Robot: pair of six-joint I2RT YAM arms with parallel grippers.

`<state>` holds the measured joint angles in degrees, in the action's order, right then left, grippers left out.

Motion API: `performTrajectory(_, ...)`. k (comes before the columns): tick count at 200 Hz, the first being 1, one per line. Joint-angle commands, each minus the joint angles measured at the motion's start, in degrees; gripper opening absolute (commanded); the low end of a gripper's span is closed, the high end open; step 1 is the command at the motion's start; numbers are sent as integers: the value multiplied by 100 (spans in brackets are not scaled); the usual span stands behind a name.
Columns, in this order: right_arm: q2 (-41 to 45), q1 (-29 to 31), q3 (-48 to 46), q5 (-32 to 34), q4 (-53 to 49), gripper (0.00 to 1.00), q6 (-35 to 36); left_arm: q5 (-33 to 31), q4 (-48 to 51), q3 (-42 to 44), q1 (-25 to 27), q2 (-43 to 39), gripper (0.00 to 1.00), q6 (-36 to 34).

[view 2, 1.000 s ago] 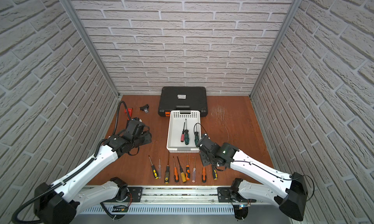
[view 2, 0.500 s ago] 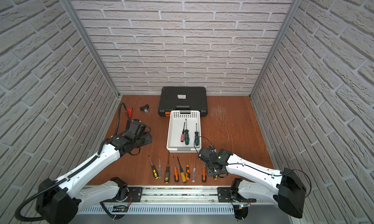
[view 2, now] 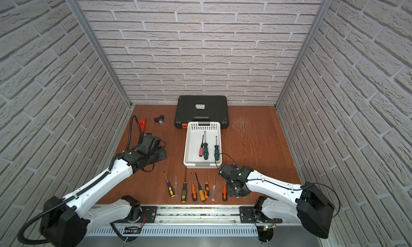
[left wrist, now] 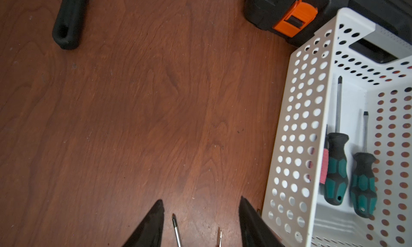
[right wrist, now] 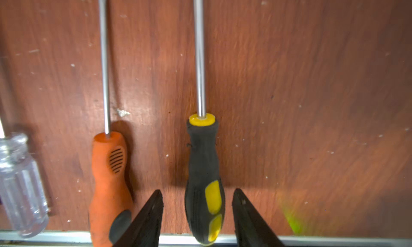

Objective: Put the screwdriver in the bin
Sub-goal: 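Close the right gripper on the yellow-black screwdriver's handle and lift it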

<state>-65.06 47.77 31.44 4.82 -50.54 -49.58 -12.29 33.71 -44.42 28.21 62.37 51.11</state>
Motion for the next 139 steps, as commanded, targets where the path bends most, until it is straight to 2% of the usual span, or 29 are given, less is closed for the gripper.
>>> performTrajectory(1, -14, -90, -106, -194, 251, 51, -80, -62, -224, 118, -50, -89, 55, 44)
performTrajectory(26, -57, -145, -251, -328, 424, 47, -128, -63, -208, 171, -96, -172, 55, 67)
performTrajectory(59, -158, -154, -344, -359, 511, 33, -153, -62, -177, 200, -142, -221, 55, 71)
performTrajectory(78, -133, -172, -427, -315, 498, 22, -211, -127, -190, 234, -145, -312, 55, 85)
performTrajectory(83, -95, -188, -441, -284, 470, 8, -236, -141, -198, 247, -154, -334, 55, 87)
performTrajectory(86, -67, -189, -440, -250, 426, 6, -259, -149, -199, 254, -153, -350, 55, 84)
performTrajectory(121, 708, -401, -197, 56, -175, 6, -314, -161, -159, 293, -200, -467, 55, 105)
performTrajectory(139, 1129, -818, 55, 37, -507, 6, -52, -173, -163, 311, -206, -497, 55, 114)
